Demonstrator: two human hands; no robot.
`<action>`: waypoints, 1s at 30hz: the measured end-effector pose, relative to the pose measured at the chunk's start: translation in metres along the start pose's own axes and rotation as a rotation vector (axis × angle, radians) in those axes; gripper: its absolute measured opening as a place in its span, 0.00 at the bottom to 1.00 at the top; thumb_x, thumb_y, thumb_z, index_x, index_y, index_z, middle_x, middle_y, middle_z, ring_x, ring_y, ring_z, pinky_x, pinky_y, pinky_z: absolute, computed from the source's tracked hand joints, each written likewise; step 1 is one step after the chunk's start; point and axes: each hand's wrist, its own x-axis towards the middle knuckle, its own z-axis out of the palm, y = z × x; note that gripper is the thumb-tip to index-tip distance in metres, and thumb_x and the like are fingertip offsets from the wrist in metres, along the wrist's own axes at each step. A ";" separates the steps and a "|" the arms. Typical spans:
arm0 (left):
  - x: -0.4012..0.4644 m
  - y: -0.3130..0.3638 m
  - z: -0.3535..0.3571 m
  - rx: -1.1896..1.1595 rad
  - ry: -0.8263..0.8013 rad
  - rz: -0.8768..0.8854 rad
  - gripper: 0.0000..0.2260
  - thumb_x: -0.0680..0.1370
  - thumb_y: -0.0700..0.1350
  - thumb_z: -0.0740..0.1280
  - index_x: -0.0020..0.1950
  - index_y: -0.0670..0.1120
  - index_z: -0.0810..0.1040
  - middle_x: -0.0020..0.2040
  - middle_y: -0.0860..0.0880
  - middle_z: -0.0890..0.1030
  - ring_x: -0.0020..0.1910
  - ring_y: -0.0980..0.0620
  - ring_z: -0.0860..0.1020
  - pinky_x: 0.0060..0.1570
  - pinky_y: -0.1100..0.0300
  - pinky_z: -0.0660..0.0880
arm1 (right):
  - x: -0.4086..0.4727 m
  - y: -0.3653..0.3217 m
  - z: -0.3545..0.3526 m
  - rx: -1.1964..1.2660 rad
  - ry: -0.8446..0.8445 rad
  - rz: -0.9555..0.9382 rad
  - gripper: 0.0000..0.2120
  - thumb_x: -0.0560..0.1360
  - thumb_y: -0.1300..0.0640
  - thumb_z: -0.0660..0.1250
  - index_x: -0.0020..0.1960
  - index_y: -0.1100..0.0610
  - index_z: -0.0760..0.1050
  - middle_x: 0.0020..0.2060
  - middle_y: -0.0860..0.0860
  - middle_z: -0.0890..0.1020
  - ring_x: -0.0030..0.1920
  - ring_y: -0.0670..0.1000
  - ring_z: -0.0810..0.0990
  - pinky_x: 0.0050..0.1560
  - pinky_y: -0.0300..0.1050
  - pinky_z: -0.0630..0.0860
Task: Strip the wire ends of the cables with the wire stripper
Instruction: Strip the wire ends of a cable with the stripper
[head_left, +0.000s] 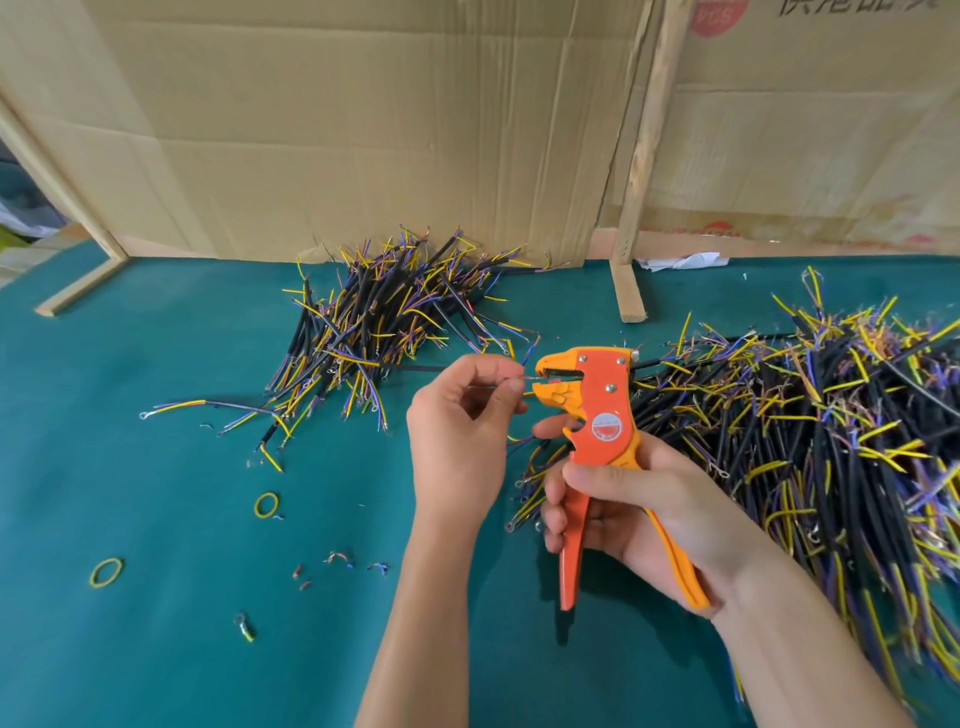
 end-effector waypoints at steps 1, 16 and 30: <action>0.000 0.000 0.000 0.002 -0.004 0.000 0.09 0.77 0.33 0.70 0.44 0.47 0.82 0.36 0.53 0.83 0.35 0.54 0.82 0.39 0.64 0.76 | 0.000 0.000 0.001 0.003 0.008 -0.002 0.18 0.72 0.63 0.74 0.61 0.63 0.79 0.39 0.62 0.78 0.37 0.60 0.78 0.39 0.56 0.79; -0.003 0.002 0.007 0.005 -0.028 0.004 0.10 0.76 0.33 0.70 0.44 0.48 0.82 0.36 0.51 0.83 0.34 0.51 0.83 0.40 0.58 0.79 | 0.005 0.003 0.011 0.125 0.129 -0.068 0.14 0.70 0.59 0.77 0.52 0.63 0.80 0.31 0.58 0.74 0.26 0.54 0.73 0.27 0.47 0.74; -0.001 -0.001 0.005 0.087 -0.014 0.018 0.11 0.79 0.36 0.66 0.46 0.51 0.82 0.35 0.52 0.80 0.30 0.55 0.75 0.36 0.60 0.75 | -0.003 -0.006 -0.009 0.072 0.103 -0.027 0.16 0.71 0.62 0.73 0.57 0.65 0.80 0.42 0.66 0.80 0.37 0.62 0.79 0.39 0.57 0.80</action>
